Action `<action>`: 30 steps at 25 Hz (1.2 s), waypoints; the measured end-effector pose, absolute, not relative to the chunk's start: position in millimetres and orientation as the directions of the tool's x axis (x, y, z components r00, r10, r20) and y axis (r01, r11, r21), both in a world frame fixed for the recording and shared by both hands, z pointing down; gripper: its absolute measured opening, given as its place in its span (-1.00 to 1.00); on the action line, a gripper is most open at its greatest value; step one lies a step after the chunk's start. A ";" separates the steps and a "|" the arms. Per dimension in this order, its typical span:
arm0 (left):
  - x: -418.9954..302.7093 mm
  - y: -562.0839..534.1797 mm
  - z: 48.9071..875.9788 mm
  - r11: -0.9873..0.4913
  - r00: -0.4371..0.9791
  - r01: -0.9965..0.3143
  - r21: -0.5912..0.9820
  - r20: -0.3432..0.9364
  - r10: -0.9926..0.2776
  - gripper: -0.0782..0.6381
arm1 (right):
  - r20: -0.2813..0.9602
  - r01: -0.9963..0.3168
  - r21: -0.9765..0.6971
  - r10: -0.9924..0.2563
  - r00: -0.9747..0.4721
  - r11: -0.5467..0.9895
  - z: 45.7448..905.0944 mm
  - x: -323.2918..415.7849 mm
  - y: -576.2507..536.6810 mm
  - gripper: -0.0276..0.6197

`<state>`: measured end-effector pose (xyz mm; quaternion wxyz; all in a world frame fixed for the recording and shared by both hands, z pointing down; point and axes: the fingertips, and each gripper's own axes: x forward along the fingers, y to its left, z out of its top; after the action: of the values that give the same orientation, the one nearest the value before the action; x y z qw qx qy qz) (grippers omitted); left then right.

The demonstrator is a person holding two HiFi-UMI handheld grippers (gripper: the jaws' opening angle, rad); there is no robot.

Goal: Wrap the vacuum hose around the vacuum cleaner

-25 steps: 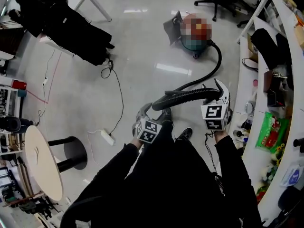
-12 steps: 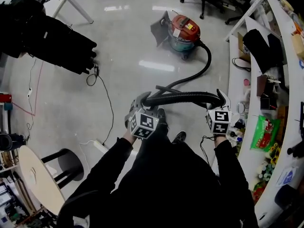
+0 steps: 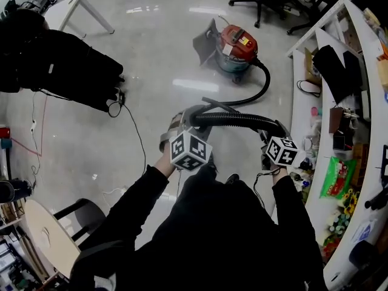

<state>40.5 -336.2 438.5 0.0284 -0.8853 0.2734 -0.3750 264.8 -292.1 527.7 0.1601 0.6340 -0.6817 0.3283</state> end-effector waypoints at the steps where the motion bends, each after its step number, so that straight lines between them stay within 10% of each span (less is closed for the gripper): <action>1: 42.1 -336.0 439.6 -0.850 0.574 -0.475 -0.227 0.653 -0.494 -0.29 | 0.612 -0.956 -0.288 -0.778 -0.140 -0.055 525.6 265.7 -298.4 0.13; 10: 53.5 -310.2 452.7 -0.800 0.597 -0.598 0.047 0.693 -0.405 -0.33 | 0.447 -0.889 -0.425 -0.894 -0.044 -0.169 508.3 269.9 -360.3 0.13; 17: 25.6 -314.5 470.4 -0.834 0.587 -0.551 0.044 0.730 -0.350 -0.37 | 0.719 -0.989 -0.140 -0.683 -0.129 0.041 568.0 243.2 -338.0 0.30; 23: 27.6 -345.2 475.0 -0.942 0.521 -0.328 -0.076 0.817 -0.247 -0.37 | 0.692 -0.933 0.158 -0.710 -0.130 0.324 513.1 214.5 -311.5 0.30; 30: 78.2 -355.3 486.0 -0.956 0.342 0.169 -0.239 0.924 -0.171 -0.37 | 0.587 -0.406 0.593 -0.719 -0.372 0.695 424.9 122.5 -356.0 0.29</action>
<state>78.2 -355.3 486.0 0.1479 -0.8058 0.0007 -0.5735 122.5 -356.0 424.9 0.4394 0.3478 -0.8089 -0.1779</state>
